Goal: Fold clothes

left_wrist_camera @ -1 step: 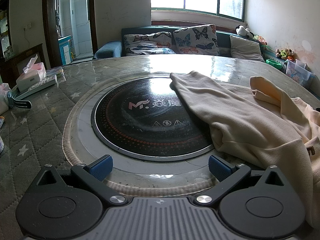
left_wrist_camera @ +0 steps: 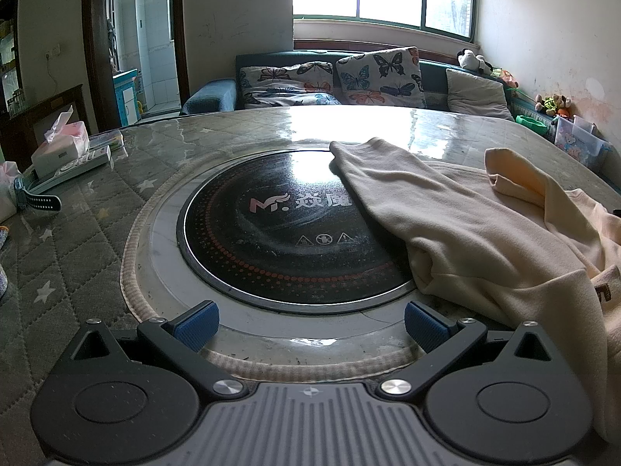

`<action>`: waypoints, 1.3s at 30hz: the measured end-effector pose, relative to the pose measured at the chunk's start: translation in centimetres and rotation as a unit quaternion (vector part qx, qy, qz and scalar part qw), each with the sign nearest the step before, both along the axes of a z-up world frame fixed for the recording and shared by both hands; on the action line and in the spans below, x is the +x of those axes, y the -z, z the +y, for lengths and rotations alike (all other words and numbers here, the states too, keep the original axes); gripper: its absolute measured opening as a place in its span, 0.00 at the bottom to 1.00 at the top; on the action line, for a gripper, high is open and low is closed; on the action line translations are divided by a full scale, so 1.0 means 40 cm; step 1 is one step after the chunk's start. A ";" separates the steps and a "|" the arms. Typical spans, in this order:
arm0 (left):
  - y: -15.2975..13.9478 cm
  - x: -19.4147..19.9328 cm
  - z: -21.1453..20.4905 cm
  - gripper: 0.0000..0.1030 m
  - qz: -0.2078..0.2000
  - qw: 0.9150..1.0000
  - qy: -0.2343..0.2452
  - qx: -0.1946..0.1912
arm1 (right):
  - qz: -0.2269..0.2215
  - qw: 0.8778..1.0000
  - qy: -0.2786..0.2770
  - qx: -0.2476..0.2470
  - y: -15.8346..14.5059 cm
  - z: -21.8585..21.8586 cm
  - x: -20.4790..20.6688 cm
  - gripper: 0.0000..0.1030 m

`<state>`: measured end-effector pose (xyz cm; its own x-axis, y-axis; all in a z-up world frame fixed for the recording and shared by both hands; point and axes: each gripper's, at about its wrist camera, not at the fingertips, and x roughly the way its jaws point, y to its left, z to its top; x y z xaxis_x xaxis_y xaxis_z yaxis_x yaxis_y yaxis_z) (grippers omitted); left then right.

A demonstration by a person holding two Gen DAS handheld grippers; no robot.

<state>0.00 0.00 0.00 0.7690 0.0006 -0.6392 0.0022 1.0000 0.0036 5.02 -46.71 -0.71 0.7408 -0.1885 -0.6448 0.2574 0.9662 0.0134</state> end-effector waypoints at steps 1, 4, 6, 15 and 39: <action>0.000 0.000 0.000 1.00 0.000 1.000 0.000 0.000 | 0.002 1.000 0.000 -0.004 0.000 0.001 0.000 1.00; 0.000 0.000 0.000 1.00 0.000 1.000 0.000 0.000 | 0.001 1.000 0.000 -0.001 0.000 0.001 0.001 1.00; 0.000 0.000 0.000 1.00 0.000 1.000 0.000 0.000 | 0.000 1.000 0.000 0.000 0.001 0.001 0.001 1.00; 0.000 0.000 0.000 1.00 0.000 1.000 0.000 0.000 | 0.000 1.000 0.000 0.001 0.002 0.002 0.001 1.00; 0.000 0.000 -0.006 1.00 0.001 1.000 0.000 0.002 | 0.014 1.000 -0.019 0.005 -0.006 -0.003 -0.013 1.00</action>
